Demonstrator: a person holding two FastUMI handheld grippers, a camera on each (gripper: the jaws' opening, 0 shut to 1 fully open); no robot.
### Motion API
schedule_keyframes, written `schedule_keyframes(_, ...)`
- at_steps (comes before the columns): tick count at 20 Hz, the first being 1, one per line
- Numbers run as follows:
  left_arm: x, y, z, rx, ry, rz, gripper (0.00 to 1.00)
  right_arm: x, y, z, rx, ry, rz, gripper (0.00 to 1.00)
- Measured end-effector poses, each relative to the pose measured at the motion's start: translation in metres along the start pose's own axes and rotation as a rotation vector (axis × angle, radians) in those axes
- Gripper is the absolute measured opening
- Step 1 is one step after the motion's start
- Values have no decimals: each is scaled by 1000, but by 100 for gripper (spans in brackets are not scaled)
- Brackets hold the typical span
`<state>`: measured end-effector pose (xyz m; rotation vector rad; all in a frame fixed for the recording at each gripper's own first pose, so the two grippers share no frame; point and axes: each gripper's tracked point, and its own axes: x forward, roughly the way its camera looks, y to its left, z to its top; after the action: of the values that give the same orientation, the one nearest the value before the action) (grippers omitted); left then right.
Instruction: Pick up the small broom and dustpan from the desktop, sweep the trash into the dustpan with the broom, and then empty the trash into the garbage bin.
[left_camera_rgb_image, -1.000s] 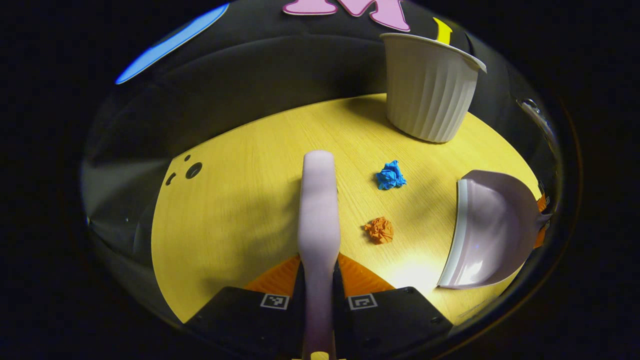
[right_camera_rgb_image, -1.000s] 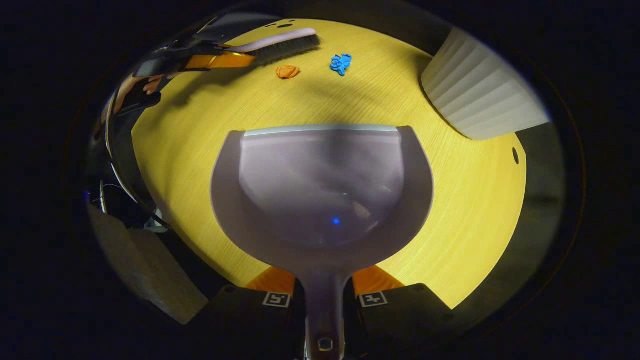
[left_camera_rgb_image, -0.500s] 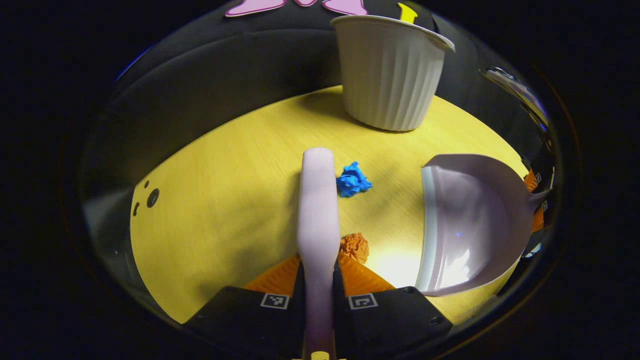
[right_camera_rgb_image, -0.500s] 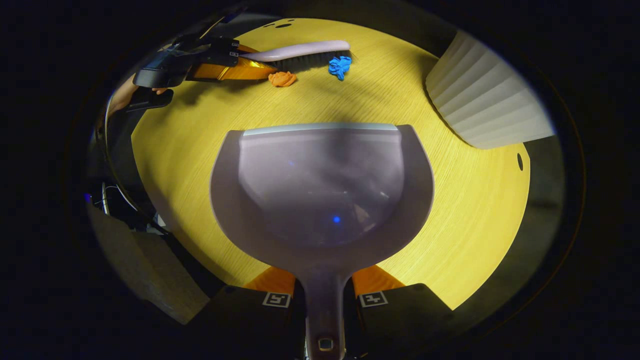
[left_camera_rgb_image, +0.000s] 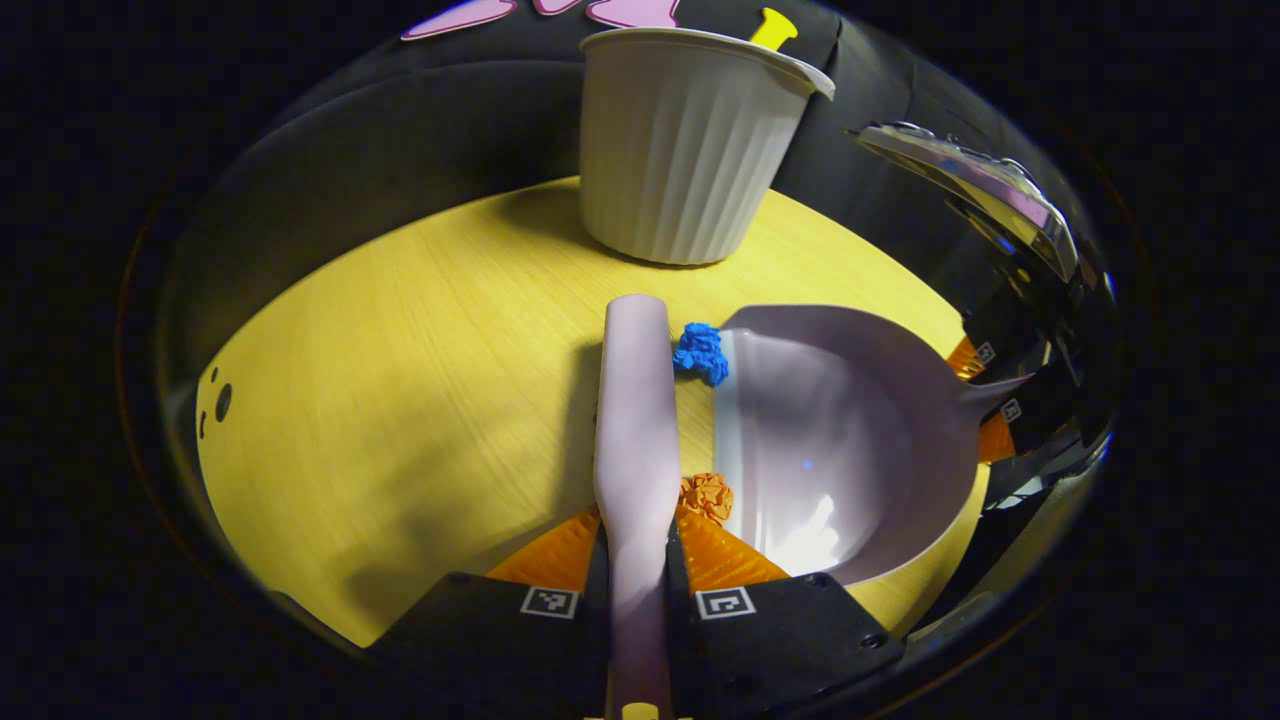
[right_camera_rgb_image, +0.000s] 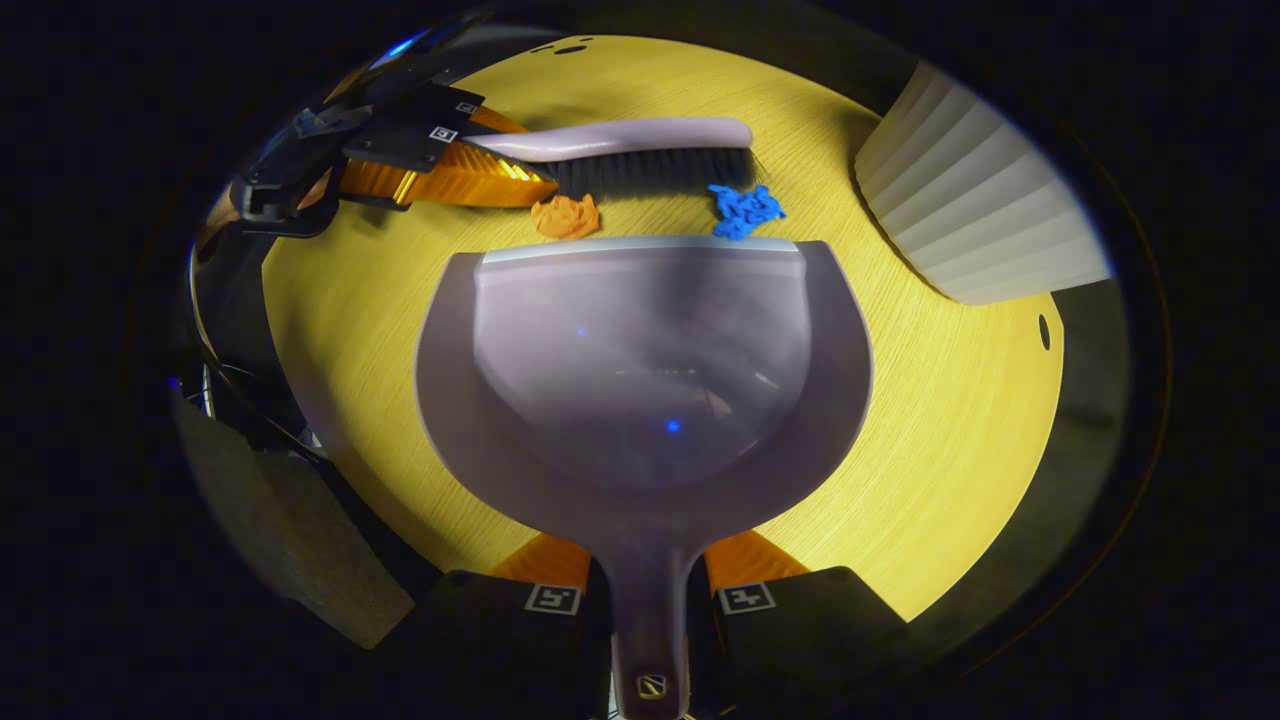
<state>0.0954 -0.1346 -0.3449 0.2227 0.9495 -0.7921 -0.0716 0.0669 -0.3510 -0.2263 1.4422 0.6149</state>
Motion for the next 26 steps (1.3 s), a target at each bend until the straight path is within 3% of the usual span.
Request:
schedule_keyframes(5, -4, -29, 7, -1, 5, -71, 29, 3, -1, 0, -5, -38, -2, 35)
schedule_keyframes(10, -20, -35, 10, -33, 0, -41, 28, 5, -3, 1, 11, -109, -3, 35)
schedule_keyframes(13, -35, -28, 15, -69, -51, 8, 28, 5, -3, 3, 35, -171, -4, 35)
schedule_keyframes(21, -99, 18, 12, -181, -147, 248, 28, -19, 1, -5, 220, -237, -45, 35)
schedule_keyframes(22, -97, 20, 11, -189, -145, 260, 31, -26, -1, -7, 245, -246, -55, 35)
schedule_keyframes(26, -96, 17, 4, -242, -147, 268, 28, -51, -5, -5, 344, -263, -89, 35)
